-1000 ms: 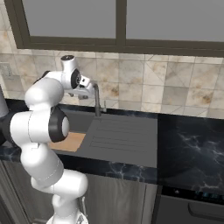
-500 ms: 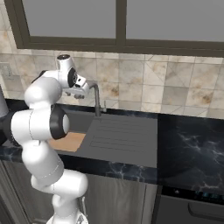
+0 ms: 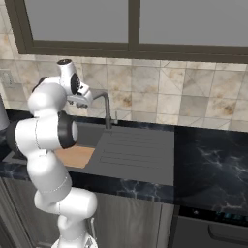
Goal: Turn on the sink faucet with hot water and rinse the cutting board for ten seconds, then turn off the faucet. Push the cutting board to reach the water if necessary.
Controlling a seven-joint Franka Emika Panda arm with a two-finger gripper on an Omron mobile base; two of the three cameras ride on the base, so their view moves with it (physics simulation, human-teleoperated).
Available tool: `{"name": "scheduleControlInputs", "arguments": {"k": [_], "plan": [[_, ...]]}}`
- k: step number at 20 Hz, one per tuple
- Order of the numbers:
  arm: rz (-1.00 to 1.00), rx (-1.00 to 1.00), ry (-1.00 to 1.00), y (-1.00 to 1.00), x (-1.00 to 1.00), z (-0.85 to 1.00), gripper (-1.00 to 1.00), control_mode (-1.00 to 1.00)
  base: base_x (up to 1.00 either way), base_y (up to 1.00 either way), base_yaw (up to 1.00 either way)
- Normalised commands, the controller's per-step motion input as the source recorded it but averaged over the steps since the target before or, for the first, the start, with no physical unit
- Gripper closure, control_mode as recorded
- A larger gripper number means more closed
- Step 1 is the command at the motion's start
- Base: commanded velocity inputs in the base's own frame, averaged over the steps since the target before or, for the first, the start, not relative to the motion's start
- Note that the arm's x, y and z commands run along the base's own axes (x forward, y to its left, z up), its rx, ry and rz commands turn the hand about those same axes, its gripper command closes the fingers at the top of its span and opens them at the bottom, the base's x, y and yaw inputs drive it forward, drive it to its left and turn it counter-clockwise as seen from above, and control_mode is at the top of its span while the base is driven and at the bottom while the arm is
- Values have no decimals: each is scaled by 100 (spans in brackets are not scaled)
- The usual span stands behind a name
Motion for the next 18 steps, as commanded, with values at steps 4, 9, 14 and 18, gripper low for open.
{"name": "scheduleControlInputs", "arguments": {"k": [4,9,14,18], "plan": [[0,0,0,34,32,-16,-100,-100,0,0,0],[0,0,0,33,30,-15,-100,-100,0,0,0],[0,0,0,29,27,-10,-100,-100,0,0,0],[0,0,1,24,23,-6,-100,-100,0,0,0]]}}
